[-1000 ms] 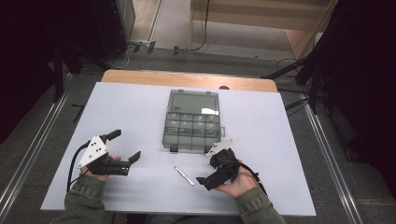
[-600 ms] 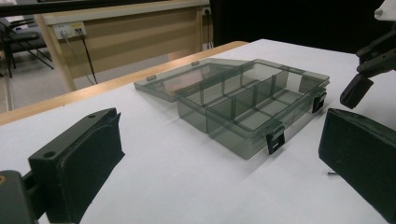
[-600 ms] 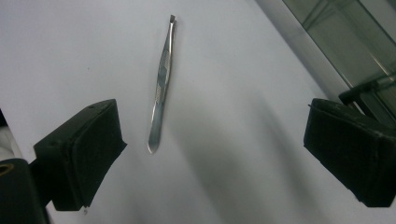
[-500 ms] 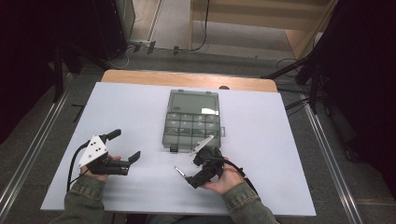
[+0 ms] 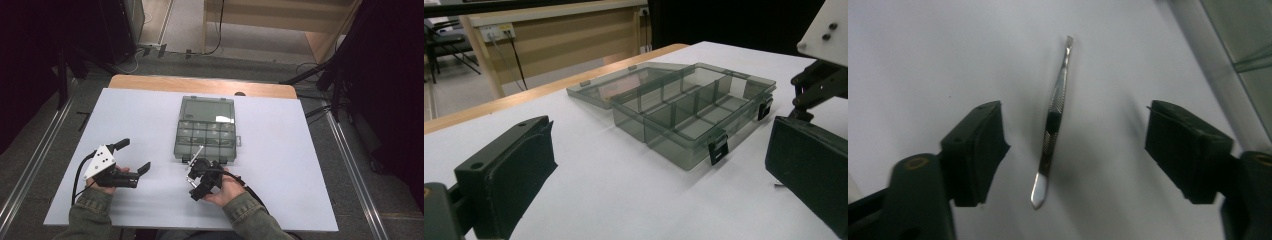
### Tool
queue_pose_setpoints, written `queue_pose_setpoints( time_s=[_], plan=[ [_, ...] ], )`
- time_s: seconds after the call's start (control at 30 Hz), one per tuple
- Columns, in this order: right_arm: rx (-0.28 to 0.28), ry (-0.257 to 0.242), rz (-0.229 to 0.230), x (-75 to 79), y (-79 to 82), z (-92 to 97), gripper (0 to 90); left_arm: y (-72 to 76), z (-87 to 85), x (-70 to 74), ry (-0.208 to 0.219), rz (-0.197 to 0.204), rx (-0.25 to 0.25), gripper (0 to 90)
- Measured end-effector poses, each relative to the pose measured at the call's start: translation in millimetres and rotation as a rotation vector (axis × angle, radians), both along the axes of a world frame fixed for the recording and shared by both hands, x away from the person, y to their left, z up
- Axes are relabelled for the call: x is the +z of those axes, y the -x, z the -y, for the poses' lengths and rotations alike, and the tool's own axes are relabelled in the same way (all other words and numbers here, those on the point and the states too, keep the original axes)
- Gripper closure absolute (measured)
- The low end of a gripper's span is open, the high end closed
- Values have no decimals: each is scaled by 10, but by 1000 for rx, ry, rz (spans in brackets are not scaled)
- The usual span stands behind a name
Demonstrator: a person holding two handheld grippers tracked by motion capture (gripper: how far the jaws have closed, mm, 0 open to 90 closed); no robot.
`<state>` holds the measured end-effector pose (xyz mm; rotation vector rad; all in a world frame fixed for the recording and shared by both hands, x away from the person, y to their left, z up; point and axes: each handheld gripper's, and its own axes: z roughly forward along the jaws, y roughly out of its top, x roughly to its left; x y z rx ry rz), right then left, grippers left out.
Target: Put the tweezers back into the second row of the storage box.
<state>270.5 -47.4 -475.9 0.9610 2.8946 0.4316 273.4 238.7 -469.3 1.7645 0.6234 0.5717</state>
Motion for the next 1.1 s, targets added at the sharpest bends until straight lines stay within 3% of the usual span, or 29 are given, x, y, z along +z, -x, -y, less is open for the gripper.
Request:
queue_pose_setpoints(
  time_s=[0.03,0.07,0.27,0.43,0.63,0.83,1.1],
  plan=[
    [16,17,-17,-11,-12,-49,358,1,0,1,0,0,0,0],
    [-5,31,-35,-8,-5,-82,387,-2,1,0,1,0,-1,0],
    [26,76,-24,-7,-26,-198,557,-4,-2,2,-1,2,-1,0],
    [26,69,-45,9,-44,-218,842,-6,-2,2,-2,3,-4,0],
    [88,64,-55,10,-55,-181,859,1,-6,8,9,8,-13,0],
    [93,45,-20,-4,6,-89,859,2,-1,6,5,7,-12,0],
    [36,-18,5,32,23,145,859,0,7,-2,-3,2,-12,0]
  ],
)
